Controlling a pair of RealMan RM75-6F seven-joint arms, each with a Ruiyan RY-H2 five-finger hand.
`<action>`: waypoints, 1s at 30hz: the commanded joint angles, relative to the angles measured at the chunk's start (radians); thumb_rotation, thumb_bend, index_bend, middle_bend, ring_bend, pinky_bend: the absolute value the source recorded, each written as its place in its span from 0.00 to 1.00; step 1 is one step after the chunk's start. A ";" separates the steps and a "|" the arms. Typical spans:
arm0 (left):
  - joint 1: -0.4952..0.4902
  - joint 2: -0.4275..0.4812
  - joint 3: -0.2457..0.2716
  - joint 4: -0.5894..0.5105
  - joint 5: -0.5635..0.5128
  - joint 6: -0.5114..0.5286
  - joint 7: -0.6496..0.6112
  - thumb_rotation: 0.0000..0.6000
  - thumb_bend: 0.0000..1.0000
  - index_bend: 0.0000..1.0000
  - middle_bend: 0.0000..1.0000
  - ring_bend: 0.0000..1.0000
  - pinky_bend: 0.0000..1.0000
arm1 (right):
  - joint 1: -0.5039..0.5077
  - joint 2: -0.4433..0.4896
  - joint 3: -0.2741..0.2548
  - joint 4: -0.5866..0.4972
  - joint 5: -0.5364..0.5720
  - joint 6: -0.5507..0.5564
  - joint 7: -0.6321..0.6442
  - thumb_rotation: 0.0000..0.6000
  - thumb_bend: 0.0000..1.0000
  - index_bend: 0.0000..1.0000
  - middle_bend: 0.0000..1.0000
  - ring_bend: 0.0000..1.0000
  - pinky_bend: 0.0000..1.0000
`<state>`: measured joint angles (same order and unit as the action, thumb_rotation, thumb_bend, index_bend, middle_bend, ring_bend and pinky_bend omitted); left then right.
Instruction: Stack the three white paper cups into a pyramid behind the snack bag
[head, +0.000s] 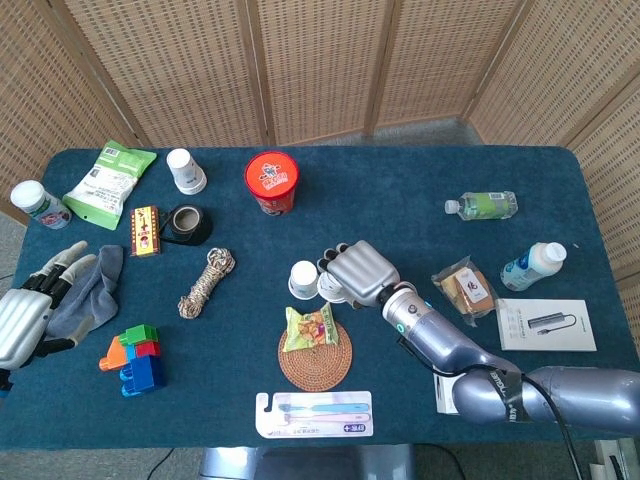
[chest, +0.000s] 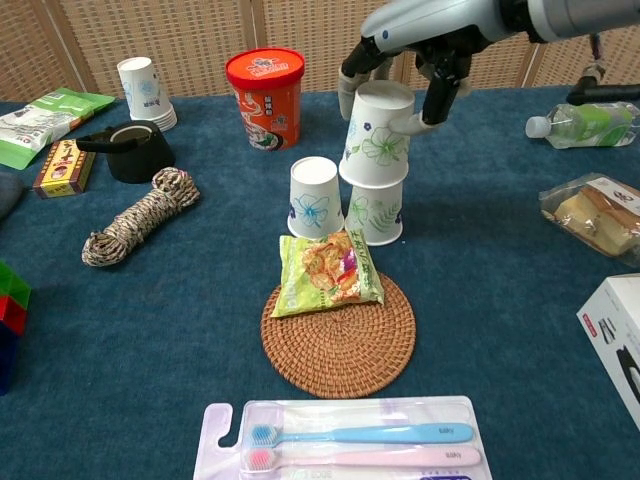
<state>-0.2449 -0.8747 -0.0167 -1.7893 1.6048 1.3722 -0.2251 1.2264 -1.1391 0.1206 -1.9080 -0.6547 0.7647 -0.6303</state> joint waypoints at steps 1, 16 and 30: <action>0.000 -0.001 0.000 0.002 -0.001 0.000 -0.003 1.00 0.45 0.07 0.00 0.00 0.22 | 0.032 -0.019 -0.004 0.018 0.026 -0.005 -0.017 1.00 0.53 0.32 0.27 0.25 0.73; 0.005 -0.010 0.001 0.027 -0.017 -0.006 -0.023 1.00 0.45 0.07 0.00 0.00 0.22 | 0.137 -0.074 -0.036 0.097 0.123 -0.032 -0.030 1.00 0.54 0.32 0.27 0.25 0.73; 0.006 -0.016 0.001 0.040 -0.022 -0.013 -0.031 1.00 0.45 0.07 0.00 0.00 0.22 | 0.177 -0.094 -0.067 0.137 0.149 -0.039 -0.012 1.00 0.53 0.32 0.27 0.25 0.71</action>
<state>-0.2390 -0.8910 -0.0155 -1.7497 1.5830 1.3593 -0.2561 1.4031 -1.2321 0.0540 -1.7712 -0.5067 0.7264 -0.6425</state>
